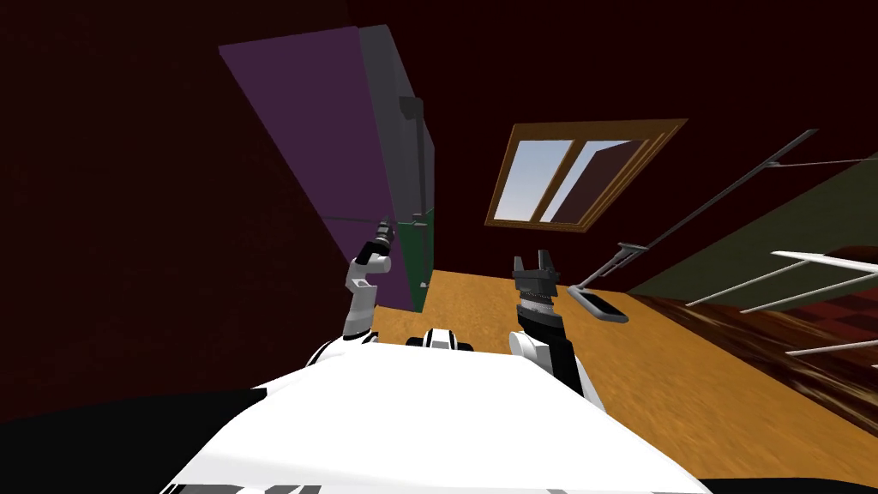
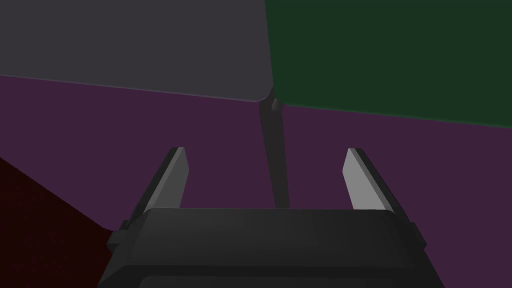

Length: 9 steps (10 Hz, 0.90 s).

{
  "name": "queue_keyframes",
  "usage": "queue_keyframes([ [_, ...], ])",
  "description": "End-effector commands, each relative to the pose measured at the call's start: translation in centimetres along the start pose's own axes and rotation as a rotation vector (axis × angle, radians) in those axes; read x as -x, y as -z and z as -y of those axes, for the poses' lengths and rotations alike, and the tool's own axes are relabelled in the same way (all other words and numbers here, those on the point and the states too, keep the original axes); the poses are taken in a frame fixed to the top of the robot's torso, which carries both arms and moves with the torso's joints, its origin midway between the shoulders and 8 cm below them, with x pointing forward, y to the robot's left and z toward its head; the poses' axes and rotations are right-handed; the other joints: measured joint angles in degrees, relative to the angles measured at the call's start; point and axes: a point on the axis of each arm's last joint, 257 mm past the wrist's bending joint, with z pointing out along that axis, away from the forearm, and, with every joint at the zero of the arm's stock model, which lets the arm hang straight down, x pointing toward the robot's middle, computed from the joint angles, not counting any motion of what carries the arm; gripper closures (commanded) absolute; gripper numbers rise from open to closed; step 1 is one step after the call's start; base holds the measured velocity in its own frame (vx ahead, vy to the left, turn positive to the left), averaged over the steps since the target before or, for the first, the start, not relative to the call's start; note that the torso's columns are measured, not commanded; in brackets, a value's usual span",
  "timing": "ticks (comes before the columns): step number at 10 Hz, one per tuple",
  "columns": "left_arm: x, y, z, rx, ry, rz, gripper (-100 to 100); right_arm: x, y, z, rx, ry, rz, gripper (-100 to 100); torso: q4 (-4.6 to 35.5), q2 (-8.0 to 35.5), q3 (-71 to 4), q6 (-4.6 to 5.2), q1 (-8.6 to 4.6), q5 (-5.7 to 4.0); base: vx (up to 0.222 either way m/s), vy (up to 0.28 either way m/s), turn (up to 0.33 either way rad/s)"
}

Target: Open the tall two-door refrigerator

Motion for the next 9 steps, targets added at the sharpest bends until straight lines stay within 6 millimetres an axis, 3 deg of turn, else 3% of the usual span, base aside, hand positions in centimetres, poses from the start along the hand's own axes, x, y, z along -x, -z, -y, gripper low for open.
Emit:
queue_keyframes([
  [1, -1.3, -1.4, 0.6, 0.014, 0.033, -0.021, -100, 0.0, 0.0, 0.0, 0.0, 0.0, 0.0, 0, 0.0, 0.0, 0.0, 0.04, -0.04, 0.0, -0.027, -0.055, 0.067],
  [9, -2.9, -4.0, 1.2, 0.071, 0.085, -0.046, -100, 0.0, 0.0, 0.0, 0.0, 0.0, 0.0, 0, -0.1, 0.0, 0.0, 0.05, -0.08, 0.02, -0.013, -0.049, 0.042],
])
